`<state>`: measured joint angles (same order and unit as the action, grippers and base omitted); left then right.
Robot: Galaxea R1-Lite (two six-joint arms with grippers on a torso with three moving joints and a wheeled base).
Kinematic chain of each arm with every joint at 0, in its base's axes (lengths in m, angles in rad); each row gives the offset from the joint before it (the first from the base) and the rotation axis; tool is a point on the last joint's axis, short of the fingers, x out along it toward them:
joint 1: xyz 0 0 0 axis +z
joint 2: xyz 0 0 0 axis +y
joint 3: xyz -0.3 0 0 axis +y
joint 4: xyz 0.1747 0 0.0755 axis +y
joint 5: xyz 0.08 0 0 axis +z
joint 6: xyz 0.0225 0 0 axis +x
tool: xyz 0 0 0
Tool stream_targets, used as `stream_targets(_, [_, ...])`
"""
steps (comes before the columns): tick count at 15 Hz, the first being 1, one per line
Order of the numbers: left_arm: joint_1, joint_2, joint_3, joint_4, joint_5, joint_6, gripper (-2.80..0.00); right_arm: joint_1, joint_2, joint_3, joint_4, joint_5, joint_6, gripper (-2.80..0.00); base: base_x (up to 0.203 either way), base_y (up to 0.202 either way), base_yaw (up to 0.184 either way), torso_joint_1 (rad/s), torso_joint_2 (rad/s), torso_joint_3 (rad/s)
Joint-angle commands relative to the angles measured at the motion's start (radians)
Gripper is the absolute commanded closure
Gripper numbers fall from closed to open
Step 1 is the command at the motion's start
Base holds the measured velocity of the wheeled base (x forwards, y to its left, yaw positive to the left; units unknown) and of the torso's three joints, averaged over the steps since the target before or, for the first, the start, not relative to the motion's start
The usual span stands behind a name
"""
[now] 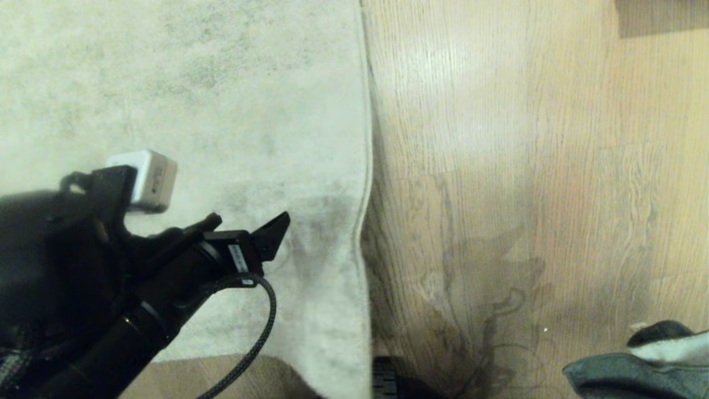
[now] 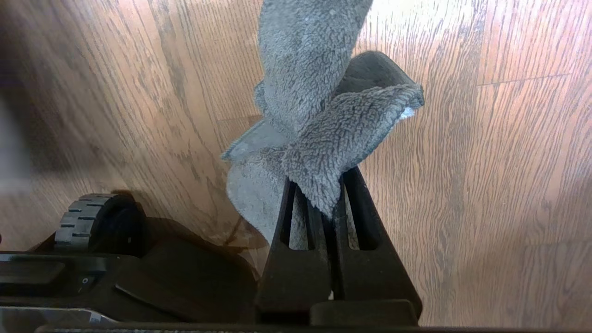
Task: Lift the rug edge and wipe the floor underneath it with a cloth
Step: Lay down the carpet
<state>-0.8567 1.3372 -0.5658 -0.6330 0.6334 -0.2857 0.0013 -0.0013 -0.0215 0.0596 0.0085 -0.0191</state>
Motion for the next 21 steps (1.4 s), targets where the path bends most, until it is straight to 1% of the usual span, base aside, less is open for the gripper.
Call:
stream_targets(1, [-0.025,-0.004,0.000,-0.005,0.003,0.000,-2.80,0.000,0.001,0.000,0.000,0.001,-0.001,0.00,0.000,0.000,0.000,0.000,0.00,0.000])
stream_targets(4, [-0.068,0.006,0.015,-0.005,0.003,-0.002,-2.80,0.000,0.001,0.000,0.000,0.001,-0.001,0.00,0.000,0.000,0.000,0.000,0.00,0.000])
stream_targets(5, [-0.086,0.018,0.032,-0.005,0.003,-0.003,0.00,0.000,0.001,0.000,0.000,0.001,-0.001,0.00,0.000,0.000,0.000,0.000,0.00,0.000])
stream_targets(7, [-0.121,0.047,0.057,-0.001,0.004,-0.004,0.00,0.000,0.001,0.000,0.000,0.001,-0.001,0.00,0.000,0.000,0.000,0.000,0.00,0.000])
stream_targets(10, [-0.141,0.122,0.077,0.014,0.002,0.009,0.00,0.000,0.001,0.000,0.000,0.001,-0.001,0.00,0.000,0.000,0.000,0.000,0.00,0.000])
stream_targets(12, [-0.141,0.206,0.078,0.023,0.000,0.009,0.00,0.000,0.001,0.000,0.000,0.001,-0.001,0.00,0.000,0.000,0.000,0.000,0.00,0.000])
stream_targets(15, [-0.138,0.378,0.063,0.022,-0.003,0.005,0.00,0.000,0.001,0.000,0.000,0.001,-0.001,0.00,0.000,0.000,0.000,0.000,0.00,0.000])
stream_targets(18, [-0.136,0.562,-0.003,0.020,-0.016,-0.006,0.00,0.000,0.001,0.000,0.000,0.001,-0.001,0.00,0.000,0.000,0.000,0.000,0.00,0.000])
stream_targets(21, [-0.131,0.734,-0.109,0.019,-0.079,-0.013,0.00,0.000,0.001,0.000,0.000,0.001,-0.001,0.00,0.000,0.000,0.000,0.000,0.00,0.000])
